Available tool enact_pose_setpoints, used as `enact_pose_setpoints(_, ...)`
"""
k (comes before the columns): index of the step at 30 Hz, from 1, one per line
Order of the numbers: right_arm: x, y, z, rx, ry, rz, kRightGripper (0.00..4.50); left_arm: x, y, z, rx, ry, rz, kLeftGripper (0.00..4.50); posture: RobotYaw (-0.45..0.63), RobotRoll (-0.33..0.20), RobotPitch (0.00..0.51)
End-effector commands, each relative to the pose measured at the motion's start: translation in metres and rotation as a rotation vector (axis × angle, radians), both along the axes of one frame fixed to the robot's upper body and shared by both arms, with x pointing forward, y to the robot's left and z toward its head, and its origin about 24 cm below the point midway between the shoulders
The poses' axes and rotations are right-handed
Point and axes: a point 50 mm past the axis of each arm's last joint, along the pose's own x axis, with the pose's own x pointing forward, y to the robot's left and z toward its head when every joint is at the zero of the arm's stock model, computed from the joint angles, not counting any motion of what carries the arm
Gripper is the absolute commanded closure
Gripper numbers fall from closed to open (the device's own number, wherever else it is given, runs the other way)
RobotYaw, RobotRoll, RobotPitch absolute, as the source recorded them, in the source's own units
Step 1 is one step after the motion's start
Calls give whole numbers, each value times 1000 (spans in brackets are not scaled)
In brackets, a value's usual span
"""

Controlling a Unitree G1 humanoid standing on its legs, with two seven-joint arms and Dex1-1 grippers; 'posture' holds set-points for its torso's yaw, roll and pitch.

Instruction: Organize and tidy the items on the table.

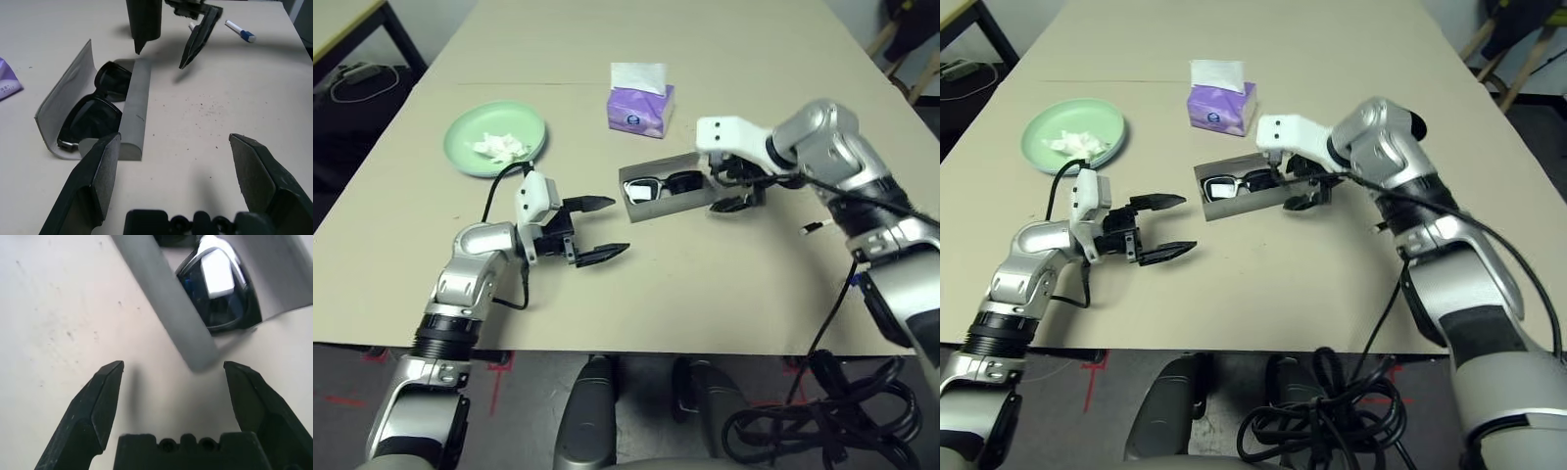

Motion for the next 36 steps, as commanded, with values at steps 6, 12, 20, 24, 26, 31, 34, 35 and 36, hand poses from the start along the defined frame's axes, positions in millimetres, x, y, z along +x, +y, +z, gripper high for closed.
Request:
enact_pose_setpoints(6,-23,-10,-41,396,32,-151,23,-3,2,-6,-67,23,69,0,106,0,174)
enact_pose_setpoints(12,-31,-17,-55,601,-37,-242,23,2,9,-3,-89,-3,115,0,118,0,165)
enact_pose_setpoints(20,-52,-29,-80,697,-221,-220,23,13,12,-11,-109,-4,105,0,107,0,163)
enact_pose_setpoints(24,-62,-40,-80,711,-273,-186,23,21,16,-11,-105,-2,78,0,95,0,162)
enact_pose_setpoints(26,-64,-45,-74,746,-287,-196,23,26,19,-13,-97,-6,74,0,87,0,163)
enact_pose_setpoints(31,-68,-50,-62,760,-318,-212,23,35,25,-18,-13,-27,93,0,67,0,160)
enact_pose_setpoints(34,-71,-50,-58,768,-325,-214,0,41,27,-19,-34,-14,136,616,63,0,159)
enact_pose_setpoints(35,-72,-51,-58,770,-325,-216,0,42,27,-19,-36,-10,146,956,58,0,159)
enact_pose_setpoints(36,-72,-52,-59,772,-323,-219,0,43,27,-20,-27,-5,148,1351,57,0,159)
